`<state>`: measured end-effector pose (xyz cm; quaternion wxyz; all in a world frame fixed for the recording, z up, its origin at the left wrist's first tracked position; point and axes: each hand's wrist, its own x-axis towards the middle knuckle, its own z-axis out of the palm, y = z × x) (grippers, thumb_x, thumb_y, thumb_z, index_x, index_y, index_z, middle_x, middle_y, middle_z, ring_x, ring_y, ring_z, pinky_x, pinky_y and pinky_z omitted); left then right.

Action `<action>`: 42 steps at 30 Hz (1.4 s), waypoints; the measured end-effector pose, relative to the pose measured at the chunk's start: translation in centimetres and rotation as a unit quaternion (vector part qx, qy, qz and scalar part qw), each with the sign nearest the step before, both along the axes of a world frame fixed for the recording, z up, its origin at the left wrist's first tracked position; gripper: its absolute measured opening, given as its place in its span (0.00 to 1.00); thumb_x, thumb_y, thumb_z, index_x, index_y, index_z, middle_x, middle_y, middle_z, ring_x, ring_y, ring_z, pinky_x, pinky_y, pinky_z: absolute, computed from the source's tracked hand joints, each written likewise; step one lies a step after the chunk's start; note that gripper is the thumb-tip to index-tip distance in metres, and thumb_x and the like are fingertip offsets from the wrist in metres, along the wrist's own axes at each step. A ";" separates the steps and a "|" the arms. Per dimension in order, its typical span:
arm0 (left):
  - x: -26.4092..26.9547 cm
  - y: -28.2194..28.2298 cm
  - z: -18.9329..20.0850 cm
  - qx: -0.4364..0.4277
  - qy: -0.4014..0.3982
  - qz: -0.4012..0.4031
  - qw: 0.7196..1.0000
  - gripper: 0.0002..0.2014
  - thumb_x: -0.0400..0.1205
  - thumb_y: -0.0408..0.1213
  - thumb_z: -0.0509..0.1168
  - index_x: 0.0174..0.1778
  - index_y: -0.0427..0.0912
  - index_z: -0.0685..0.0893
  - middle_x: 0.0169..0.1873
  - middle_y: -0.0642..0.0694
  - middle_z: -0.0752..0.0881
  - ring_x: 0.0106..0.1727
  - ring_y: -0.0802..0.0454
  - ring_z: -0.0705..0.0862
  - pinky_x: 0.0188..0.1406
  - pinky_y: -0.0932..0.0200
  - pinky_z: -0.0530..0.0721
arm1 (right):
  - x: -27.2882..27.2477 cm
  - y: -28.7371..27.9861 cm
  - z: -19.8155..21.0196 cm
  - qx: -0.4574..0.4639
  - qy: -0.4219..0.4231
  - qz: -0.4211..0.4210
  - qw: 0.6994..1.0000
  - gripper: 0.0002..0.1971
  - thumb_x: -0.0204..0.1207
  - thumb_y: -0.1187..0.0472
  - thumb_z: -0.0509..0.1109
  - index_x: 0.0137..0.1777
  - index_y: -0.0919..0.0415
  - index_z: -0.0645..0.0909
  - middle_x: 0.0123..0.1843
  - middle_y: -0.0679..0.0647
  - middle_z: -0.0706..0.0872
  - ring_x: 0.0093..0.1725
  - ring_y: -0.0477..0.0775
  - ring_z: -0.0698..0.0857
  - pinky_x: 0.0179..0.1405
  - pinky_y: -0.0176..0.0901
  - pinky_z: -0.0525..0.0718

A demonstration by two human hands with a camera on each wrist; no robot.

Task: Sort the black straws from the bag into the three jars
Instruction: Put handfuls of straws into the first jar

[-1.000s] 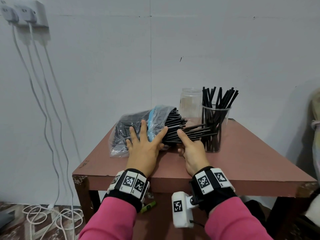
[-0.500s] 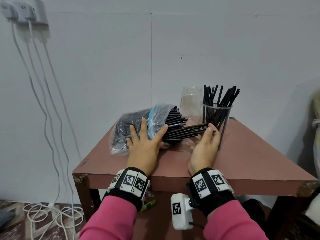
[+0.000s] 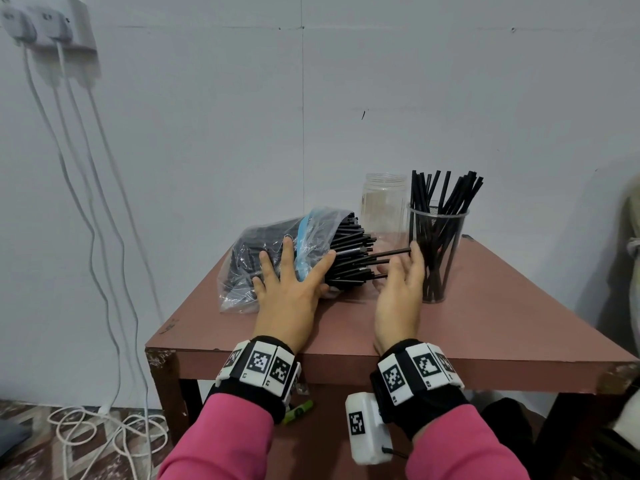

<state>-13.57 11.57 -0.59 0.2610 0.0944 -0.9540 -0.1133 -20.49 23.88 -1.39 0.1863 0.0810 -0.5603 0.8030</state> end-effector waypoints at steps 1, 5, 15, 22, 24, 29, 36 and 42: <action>0.0 0.0 0.0 -0.002 0.000 0.001 1.000 0.30 0.90 0.41 0.52 0.79 0.75 0.48 0.83 0.43 0.33 0.81 0.27 0.33 0.77 0.25 0.45 | 0.2 -0.1 0.0 0.042 0.005 0.016 0.999 0.17 0.78 0.39 0.57 0.65 0.25 0.74 0.71 0.41 0.80 0.70 0.47 0.79 0.72 0.60 0.76; 0.0 -0.1 -0.1 -0.011 0.000 0.008 1.000 0.32 0.89 0.39 0.53 0.79 0.76 0.46 0.83 0.43 0.33 0.81 0.27 0.33 0.76 0.24 0.46 | 0.7 -0.4 0.2 0.135 0.030 0.066 0.988 0.09 0.82 0.49 0.62 0.49 0.31 0.82 0.70 0.35 0.78 0.68 0.38 0.77 0.75 0.56 0.72; -0.3 -0.1 -0.2 -0.016 0.010 0.018 1.000 0.30 0.89 0.42 0.53 0.79 0.75 0.48 0.83 0.42 0.34 0.81 0.27 0.35 0.76 0.24 0.45 | 2.0 0.2 0.9 0.064 0.076 -0.009 0.995 0.19 0.86 0.56 0.60 0.75 0.43 0.72 0.72 0.38 0.76 0.63 0.21 0.74 0.68 0.26 0.72; -0.3 -0.1 -0.2 -0.017 0.009 0.015 1.000 0.31 0.89 0.43 0.55 0.79 0.75 0.46 0.83 0.44 0.33 0.81 0.29 0.34 0.77 0.27 0.47 | 1.2 -0.1 0.5 0.172 0.054 0.067 0.981 0.12 0.79 0.49 0.68 0.61 0.40 0.82 0.70 0.41 0.79 0.69 0.40 0.77 0.75 0.46 0.72; -0.2 -0.1 -0.3 -0.017 0.014 0.015 1.000 0.31 0.89 0.42 0.54 0.80 0.75 0.47 0.83 0.44 0.33 0.82 0.29 0.34 0.77 0.27 0.48 | 1.1 0.2 0.3 0.157 0.023 -0.002 0.987 0.18 0.75 0.48 0.74 0.63 0.46 0.77 0.67 0.45 0.74 0.66 0.43 0.76 0.70 0.41 0.73; -0.1 0.0 -0.2 -0.024 0.026 0.015 0.999 0.34 0.88 0.42 0.55 0.78 0.77 0.42 0.82 0.43 0.31 0.81 0.29 0.34 0.77 0.24 0.50 | 0.4 -0.4 -0.2 0.179 -0.077 0.088 0.977 0.26 0.57 0.33 0.78 0.48 0.44 0.75 0.37 0.50 0.90 0.38 0.53 0.90 0.50 0.69 0.86; -0.2 -0.2 -0.4 -0.075 0.060 -0.019 0.995 0.23 0.83 0.52 0.62 0.74 0.71 0.69 0.84 0.37 0.42 0.81 0.23 0.37 0.75 0.22 0.42 | 0.0 -0.1 -0.5 0.128 -0.074 0.054 0.988 0.13 0.62 0.42 0.71 0.41 0.49 0.81 0.27 0.49 0.88 0.28 0.50 0.85 0.47 0.68 0.86; -0.2 -0.1 -0.2 -0.050 0.018 -0.015 0.998 0.22 0.86 0.52 0.56 0.77 0.69 0.64 0.84 0.41 0.36 0.82 0.30 0.35 0.79 0.29 0.44 | -0.5 -0.2 -0.3 0.120 -0.093 0.081 0.985 0.30 0.59 0.32 0.75 0.52 0.52 0.75 0.35 0.51 0.91 0.30 0.50 0.88 0.36 0.53 0.88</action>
